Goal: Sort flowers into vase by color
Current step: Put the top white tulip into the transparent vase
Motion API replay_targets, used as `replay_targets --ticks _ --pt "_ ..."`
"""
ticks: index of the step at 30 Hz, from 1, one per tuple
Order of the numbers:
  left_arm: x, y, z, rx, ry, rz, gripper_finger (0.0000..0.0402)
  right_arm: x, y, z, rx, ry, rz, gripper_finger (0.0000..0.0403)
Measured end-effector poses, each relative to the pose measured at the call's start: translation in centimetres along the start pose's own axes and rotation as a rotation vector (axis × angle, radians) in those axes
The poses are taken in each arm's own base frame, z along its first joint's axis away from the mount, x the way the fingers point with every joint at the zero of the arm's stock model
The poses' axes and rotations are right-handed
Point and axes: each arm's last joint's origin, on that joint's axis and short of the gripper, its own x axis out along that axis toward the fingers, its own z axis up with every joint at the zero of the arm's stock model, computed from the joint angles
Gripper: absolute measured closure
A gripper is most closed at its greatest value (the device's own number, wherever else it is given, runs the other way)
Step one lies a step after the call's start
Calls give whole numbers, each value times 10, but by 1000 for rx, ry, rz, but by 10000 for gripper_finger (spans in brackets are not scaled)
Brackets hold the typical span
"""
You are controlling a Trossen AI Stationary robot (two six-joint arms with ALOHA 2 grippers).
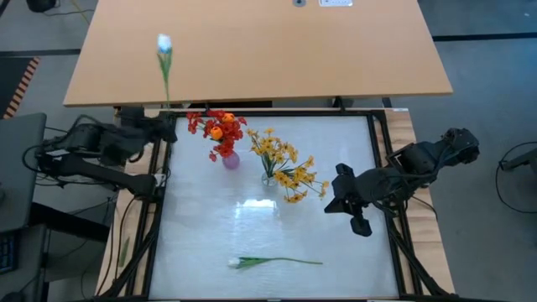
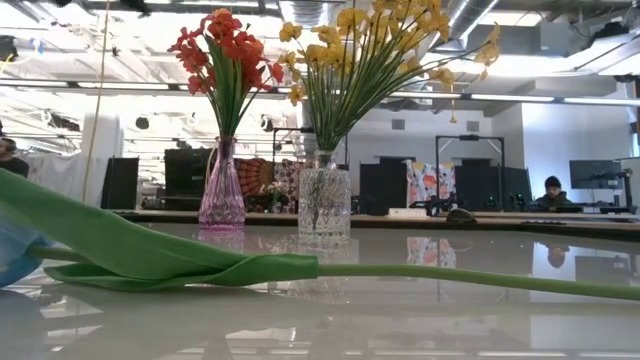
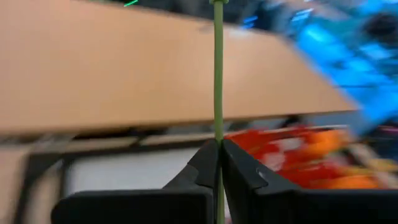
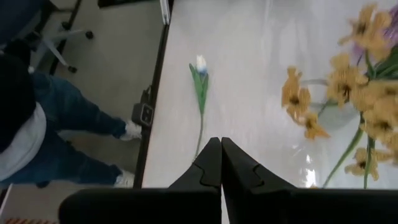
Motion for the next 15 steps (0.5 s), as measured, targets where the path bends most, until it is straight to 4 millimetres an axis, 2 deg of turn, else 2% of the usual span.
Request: replay_targets --ticks 4,8,12,15 --pt "-6 -32 19 67 -48 -285 401 0 3 7 -2 -72 24 376" --pt "-10 -70 25 151 -84 -626 401 -1 7 16 -27 -165 60 376" --pt "-11 -112 14 239 -92 -940 401 -1 13 29 -99 -305 106 375" --pt "-7 -145 -8 329 -63 -1135 401 5 19 41 -217 -409 116 370"
